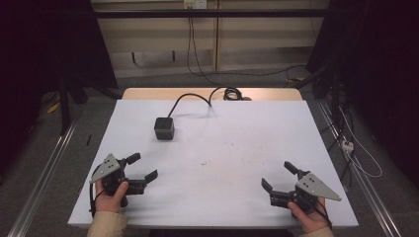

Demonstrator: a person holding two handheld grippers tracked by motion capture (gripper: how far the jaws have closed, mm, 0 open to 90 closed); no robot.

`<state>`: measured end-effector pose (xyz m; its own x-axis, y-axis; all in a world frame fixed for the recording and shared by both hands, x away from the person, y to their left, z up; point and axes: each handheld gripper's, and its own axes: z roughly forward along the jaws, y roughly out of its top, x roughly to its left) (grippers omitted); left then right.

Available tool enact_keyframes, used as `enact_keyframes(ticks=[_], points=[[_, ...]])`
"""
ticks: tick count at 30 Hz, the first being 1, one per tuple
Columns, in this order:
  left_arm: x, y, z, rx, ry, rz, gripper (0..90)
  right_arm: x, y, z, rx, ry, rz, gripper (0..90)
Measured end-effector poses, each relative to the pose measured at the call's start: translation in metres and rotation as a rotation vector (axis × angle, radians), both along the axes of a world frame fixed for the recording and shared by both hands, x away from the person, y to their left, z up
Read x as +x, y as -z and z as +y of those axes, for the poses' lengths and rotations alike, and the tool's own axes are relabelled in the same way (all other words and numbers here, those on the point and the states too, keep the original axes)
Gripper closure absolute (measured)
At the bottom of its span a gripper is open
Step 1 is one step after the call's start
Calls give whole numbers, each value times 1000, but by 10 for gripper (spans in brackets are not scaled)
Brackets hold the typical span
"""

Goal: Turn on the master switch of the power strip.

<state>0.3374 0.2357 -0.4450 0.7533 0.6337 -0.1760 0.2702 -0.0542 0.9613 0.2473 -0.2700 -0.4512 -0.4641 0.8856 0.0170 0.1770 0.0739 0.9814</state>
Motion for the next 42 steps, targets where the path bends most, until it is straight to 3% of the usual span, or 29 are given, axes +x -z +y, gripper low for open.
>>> enact_keyframes(ticks=[9,23,26,29,33,42], points=[[5,-5,-5,-10,-25,-14,26,-1,0,-1,0,-1,-2,35],[34,-8,-14,22,-125,0,36,-1,1,-2,5,-2,-3,34],[38,-8,-15,17,-131,1,46,-1,1,-2,5,-2,-3,34],[43,-9,-17,42,-136,-7,51,-2,0,-2,5,-3,-4,34],[47,-8,-21,17,-143,-5,56,-2,0,-2,6,-5,-3,35],[57,-9,-25,35,-146,-15,67,-2,0,-2,6,-5,-4,34]])
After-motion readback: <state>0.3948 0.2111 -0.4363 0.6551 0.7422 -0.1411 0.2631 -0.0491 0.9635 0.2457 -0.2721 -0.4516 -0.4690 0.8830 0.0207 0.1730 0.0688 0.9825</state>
